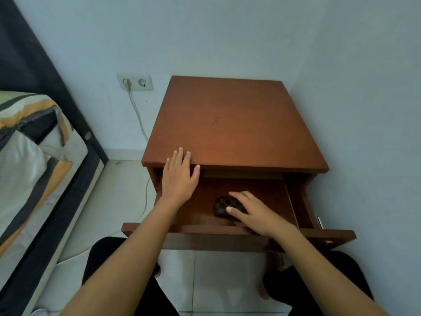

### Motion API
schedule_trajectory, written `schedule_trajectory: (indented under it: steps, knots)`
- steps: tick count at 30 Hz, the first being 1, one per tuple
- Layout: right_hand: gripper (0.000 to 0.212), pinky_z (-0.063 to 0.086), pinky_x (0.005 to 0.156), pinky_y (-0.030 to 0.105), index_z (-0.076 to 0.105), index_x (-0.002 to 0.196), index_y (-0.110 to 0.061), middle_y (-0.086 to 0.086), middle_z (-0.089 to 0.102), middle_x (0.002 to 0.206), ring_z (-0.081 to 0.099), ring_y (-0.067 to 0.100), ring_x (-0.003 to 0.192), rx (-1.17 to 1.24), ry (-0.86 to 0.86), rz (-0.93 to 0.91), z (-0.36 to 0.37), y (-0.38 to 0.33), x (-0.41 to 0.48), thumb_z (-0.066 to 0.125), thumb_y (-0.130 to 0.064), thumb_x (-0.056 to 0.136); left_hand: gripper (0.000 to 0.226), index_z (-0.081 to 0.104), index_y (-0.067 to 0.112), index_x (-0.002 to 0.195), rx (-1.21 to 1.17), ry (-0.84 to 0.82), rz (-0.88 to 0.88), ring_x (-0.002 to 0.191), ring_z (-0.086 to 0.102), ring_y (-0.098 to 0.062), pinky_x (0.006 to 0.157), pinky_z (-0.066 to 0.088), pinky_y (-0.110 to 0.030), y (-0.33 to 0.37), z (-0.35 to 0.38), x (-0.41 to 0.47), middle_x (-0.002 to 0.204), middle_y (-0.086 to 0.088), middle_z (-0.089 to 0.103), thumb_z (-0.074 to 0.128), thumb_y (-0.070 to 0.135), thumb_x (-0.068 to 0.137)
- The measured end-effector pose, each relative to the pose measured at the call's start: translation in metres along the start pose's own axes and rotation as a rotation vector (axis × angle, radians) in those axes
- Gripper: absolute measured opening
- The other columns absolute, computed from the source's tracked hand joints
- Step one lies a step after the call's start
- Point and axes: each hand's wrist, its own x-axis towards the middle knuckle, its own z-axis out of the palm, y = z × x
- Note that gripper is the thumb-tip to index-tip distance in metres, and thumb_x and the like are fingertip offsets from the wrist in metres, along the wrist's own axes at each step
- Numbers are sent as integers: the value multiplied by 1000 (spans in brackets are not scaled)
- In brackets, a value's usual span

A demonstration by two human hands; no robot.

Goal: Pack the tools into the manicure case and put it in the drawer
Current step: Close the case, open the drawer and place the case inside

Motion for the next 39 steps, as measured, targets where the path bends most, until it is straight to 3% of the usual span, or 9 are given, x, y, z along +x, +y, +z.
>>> schedule_trajectory:
  steps: [3,5,9,13,18,24,30,34,39]
  knots:
    - [70,38,105,32,27,141,-35,-12,33,141,36,9,130,6,1,-104,-4,-5,-31,50,-63,81,63,23,22,147,-169,-20,159,145,7,-12,116,12,-35,10,2,-51,158,4,11,34,53,94]
    - [82,37,106,31,22,142,-37,-14,26,146,31,7,132,-121,-22,-147,-6,-3,-45,59,-63,74,72,16,27,148,-179,-112,317,144,-2,-4,116,6,-30,9,0,-77,156,12,2,33,64,89]
    - [95,24,114,33,14,146,-31,-11,13,156,13,9,143,-344,103,-175,-2,8,-50,67,-58,72,91,-1,28,149,181,-240,581,140,-20,-2,115,-13,-27,-4,2,-91,157,11,-9,28,79,79]
    - [105,16,116,34,10,147,-27,-8,7,158,3,11,145,-363,193,-174,-4,14,-38,69,-61,67,104,-2,22,149,287,-202,532,142,-19,-11,118,-8,-35,-9,9,-73,157,5,-9,28,84,72]
    - [107,13,119,36,6,148,-18,-1,6,159,-1,15,146,-423,354,-142,-12,20,-9,68,-58,71,110,-4,19,148,288,-95,399,142,-19,-15,113,-14,-34,-5,15,-44,154,2,-15,26,87,67]
    - [93,-2,115,32,9,147,-12,7,11,158,1,20,146,-513,519,-152,-15,24,29,63,-48,81,92,8,19,149,276,46,331,145,-5,-19,114,-8,-41,1,36,-15,159,-4,5,30,76,80]
    - [66,17,115,37,39,136,-15,9,43,143,33,25,137,-468,705,-156,-10,33,53,67,-34,80,65,35,18,140,259,258,297,139,27,-24,114,9,-45,1,55,-5,147,-8,40,52,52,87]
    - [55,29,111,40,45,125,-17,9,50,133,41,25,127,-462,814,-124,-4,34,65,68,-31,77,54,42,18,133,254,343,267,134,27,-23,111,10,-45,3,64,0,141,-10,47,56,42,87]
    - [54,33,107,41,46,122,-18,9,50,130,45,27,123,-464,829,-98,-3,32,68,69,-31,75,51,42,17,132,294,326,248,133,35,-27,110,12,-46,6,64,0,139,-12,50,58,36,87]
